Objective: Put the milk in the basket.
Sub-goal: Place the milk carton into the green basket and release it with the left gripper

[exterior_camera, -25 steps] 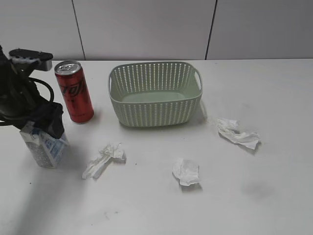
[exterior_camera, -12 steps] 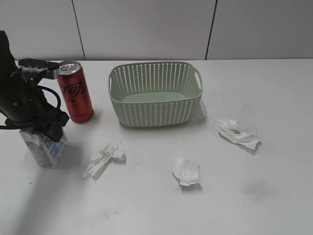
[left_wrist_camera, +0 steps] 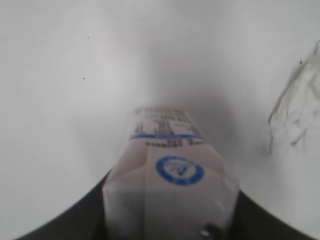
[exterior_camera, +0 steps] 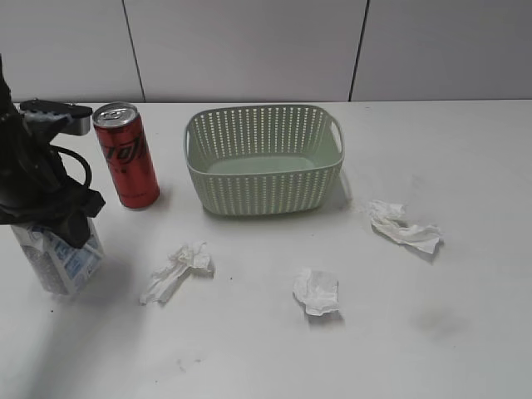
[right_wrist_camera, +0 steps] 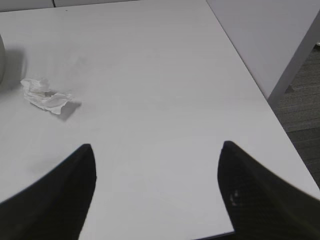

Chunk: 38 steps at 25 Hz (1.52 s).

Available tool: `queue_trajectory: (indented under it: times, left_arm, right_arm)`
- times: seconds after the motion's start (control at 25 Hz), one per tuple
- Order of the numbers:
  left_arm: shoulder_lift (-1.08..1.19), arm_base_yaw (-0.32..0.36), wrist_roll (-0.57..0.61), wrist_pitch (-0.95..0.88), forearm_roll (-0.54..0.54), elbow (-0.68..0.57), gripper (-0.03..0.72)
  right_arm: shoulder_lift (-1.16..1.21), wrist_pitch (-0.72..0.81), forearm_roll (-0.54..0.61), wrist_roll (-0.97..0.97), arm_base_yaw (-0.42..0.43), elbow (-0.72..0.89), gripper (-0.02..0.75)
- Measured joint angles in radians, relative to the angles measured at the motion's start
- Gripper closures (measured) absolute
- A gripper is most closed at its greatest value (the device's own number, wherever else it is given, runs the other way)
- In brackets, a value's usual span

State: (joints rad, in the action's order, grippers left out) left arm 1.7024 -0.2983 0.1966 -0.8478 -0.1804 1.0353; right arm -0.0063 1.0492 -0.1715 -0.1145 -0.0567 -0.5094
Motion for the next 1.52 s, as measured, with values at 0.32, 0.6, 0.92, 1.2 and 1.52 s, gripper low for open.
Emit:
queue_trajectory:
  times: [0.32, 0.6, 0.92, 1.2, 1.52]
  left_arm:
    - [-0.089, -0.004, -0.002, -0.145, -0.097, 0.301, 0.378]
    - [-0.045, -0.064, -0.002, -0.052, -0.114, 0.591, 0.379]
    - [0.192, -0.153, -0.002, -0.004, -0.131, 0.724, 0.380]
    - [0.387, -0.218, -0.002, -0.002, -0.131, 0.731, 0.381]
    - [0.482, -0.219, -0.002, 0.005, -0.125, 0.734, 0.350]
  right_arm:
    - [0.000, 0.000, 0.000, 0.000, 0.000, 0.000, 0.152]
    - [0.000, 0.000, 0.000, 0.000, 0.000, 0.000, 0.152]
    - [0.000, 0.000, 0.000, 0.000, 0.000, 0.000, 0.151]
    - [0.000, 0.000, 0.000, 0.000, 0.000, 0.000, 0.151]
    - [0.000, 0.000, 0.000, 0.000, 0.000, 0.000, 0.152]
